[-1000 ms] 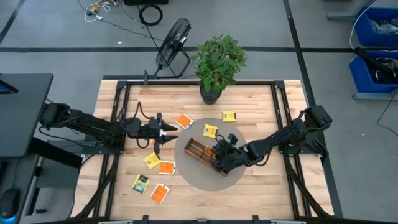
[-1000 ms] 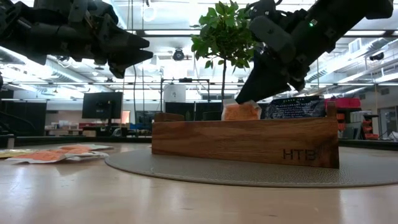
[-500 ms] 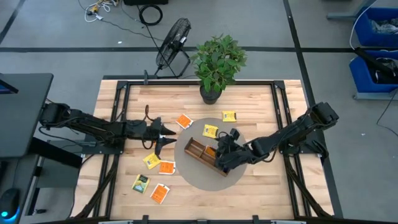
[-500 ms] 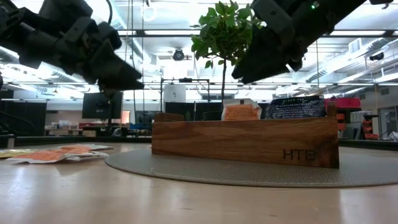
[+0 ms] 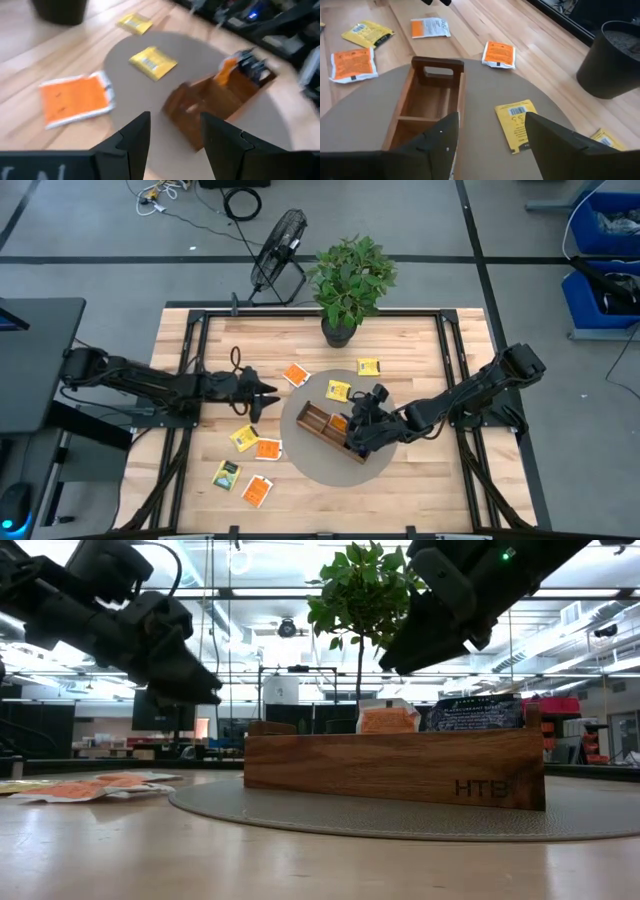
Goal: Pick & Place Tea
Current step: Put the orange tea bag into the middle section of the wooden organizer
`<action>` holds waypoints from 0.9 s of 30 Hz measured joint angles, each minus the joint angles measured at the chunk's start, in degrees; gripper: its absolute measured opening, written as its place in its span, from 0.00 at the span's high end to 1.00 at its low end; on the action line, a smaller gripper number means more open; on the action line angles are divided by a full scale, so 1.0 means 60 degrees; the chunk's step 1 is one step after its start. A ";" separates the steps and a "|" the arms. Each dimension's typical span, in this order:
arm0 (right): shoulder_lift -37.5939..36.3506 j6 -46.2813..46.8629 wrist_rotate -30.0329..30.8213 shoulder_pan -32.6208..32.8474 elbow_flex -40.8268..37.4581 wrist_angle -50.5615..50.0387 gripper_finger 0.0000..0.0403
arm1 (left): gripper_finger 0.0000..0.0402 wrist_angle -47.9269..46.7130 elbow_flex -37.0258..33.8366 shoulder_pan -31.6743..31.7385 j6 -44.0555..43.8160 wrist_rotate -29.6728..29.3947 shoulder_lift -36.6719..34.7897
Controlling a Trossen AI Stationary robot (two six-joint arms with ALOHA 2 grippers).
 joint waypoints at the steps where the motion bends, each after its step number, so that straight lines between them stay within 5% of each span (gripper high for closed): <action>1: -0.0003 0.0000 0.0007 -0.0004 -0.0004 -0.0069 0.41 | 0.56 -0.0359 -0.0001 0.0065 -0.0006 -0.0026 -0.0165; 12: -0.0004 -0.0040 0.0273 -0.0015 0.0000 -0.0265 0.41 | 0.56 -0.4260 -0.0001 0.0835 -0.1636 -0.0360 -0.1392; 27: -0.0004 -0.0007 0.0417 -0.0044 -0.0001 -0.0280 0.41 | 0.56 -0.5314 -0.0001 0.1253 -0.1816 -0.0715 -0.1374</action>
